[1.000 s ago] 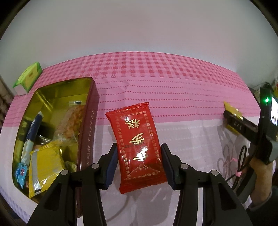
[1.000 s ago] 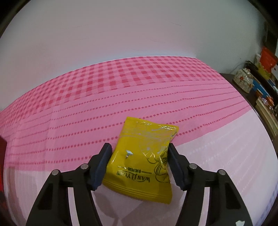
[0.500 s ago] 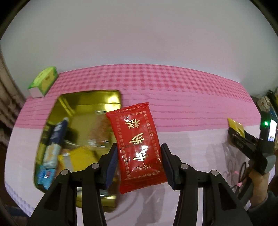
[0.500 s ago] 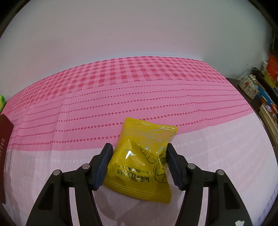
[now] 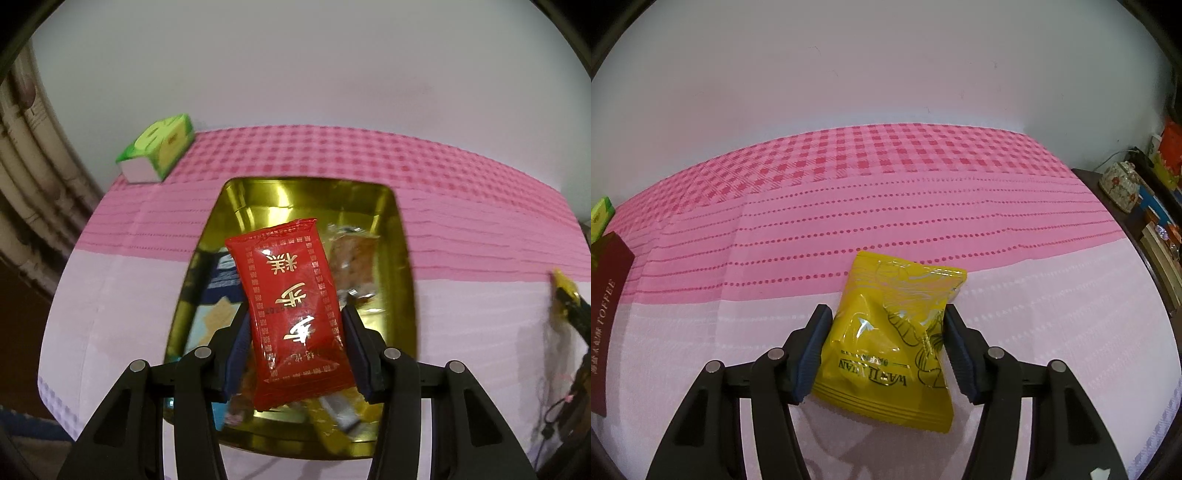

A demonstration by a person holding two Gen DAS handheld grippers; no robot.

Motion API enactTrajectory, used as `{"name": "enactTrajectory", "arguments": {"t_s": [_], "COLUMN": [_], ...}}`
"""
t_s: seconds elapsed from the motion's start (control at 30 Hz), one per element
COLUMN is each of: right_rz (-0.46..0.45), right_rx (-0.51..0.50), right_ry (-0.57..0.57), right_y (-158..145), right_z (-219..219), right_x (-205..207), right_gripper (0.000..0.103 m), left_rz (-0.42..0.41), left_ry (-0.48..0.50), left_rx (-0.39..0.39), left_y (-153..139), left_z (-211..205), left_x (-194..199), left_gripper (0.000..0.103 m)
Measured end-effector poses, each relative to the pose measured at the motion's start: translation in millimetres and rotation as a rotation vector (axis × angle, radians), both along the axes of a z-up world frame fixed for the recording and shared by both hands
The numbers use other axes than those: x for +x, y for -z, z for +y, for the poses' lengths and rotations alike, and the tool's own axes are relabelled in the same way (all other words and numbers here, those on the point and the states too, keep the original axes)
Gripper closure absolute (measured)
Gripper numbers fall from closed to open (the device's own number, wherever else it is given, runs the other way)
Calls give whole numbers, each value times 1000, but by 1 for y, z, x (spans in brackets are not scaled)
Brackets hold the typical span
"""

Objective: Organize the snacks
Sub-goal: 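Carry the red packet into the gold tin and open the left tool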

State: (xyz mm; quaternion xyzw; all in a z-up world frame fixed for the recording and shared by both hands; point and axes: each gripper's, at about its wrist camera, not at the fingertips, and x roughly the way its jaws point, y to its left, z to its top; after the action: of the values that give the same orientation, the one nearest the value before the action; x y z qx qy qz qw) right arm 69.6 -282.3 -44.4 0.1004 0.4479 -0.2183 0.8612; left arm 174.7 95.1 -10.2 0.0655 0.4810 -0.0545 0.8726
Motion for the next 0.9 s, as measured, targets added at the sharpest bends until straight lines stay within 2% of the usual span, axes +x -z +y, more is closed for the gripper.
{"name": "enactTrajectory", "arguments": {"t_s": [0.17, 0.73, 0.8, 0.87, 0.9], "right_rz": [-15, -34, -37, -41, -43], "right_rx": [17, -3, -4, -3, -5], "right_ry": [-10, -79, -88, -100, -109], "right_y": [-8, -33, -36, -39, -40], "right_z": [5, 49, 55, 63, 69], "right_x": [-6, -17, -17, -17, -16], "right_gripper": [47, 47, 47, 47, 47], "left_rz": [12, -21, -23, -24, -29], "left_ry": [-11, 11, 16, 14, 14], "left_rx": [-2, -2, 3, 12, 14], "left_y": [13, 14, 14, 14, 13], "left_z": [17, 18, 19, 20, 21], "left_x": [3, 1, 1, 0, -1], "left_gripper": [56, 55, 53, 40, 36]}}
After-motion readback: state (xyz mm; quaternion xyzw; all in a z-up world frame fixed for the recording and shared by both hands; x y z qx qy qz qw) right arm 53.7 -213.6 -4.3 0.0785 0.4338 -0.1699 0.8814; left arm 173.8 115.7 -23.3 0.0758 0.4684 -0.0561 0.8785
